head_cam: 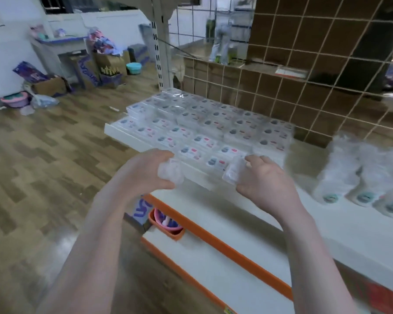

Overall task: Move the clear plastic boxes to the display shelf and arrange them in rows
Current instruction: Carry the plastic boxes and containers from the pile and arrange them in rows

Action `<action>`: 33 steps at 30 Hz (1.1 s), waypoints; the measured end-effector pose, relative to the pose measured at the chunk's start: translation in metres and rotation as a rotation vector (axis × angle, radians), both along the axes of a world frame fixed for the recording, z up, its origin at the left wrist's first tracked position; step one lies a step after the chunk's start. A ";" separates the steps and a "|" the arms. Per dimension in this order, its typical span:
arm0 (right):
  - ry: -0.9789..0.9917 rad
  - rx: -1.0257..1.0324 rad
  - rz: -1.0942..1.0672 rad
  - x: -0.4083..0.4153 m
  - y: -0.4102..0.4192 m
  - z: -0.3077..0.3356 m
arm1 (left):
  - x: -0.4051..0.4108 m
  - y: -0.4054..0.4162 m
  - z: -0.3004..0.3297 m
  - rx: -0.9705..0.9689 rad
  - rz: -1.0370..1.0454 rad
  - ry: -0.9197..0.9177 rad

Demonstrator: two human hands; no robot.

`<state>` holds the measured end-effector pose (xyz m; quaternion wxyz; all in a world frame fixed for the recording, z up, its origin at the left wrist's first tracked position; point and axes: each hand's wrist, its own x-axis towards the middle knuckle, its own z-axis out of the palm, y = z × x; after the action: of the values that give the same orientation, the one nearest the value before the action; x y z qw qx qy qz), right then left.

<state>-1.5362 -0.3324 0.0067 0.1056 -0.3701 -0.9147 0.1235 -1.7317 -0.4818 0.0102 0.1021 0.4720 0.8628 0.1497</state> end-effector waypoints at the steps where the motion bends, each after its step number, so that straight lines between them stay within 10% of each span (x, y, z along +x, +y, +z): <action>1: 0.008 -0.006 -0.038 -0.015 -0.007 -0.001 | -0.020 -0.002 0.000 -0.008 -0.037 0.022; 12: 0.014 -0.076 -0.327 -0.150 -0.067 0.001 | -0.178 -0.017 0.009 -0.011 -0.300 0.040; 33: -0.194 -0.080 -0.244 -0.300 -0.014 -0.005 | -0.310 0.034 -0.011 -0.047 -0.442 -0.008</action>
<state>-1.8357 -0.3461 0.0020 0.0160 -0.4926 -0.8631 0.1098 -2.0412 -0.4481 -0.0005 0.1466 0.6465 0.7413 0.1054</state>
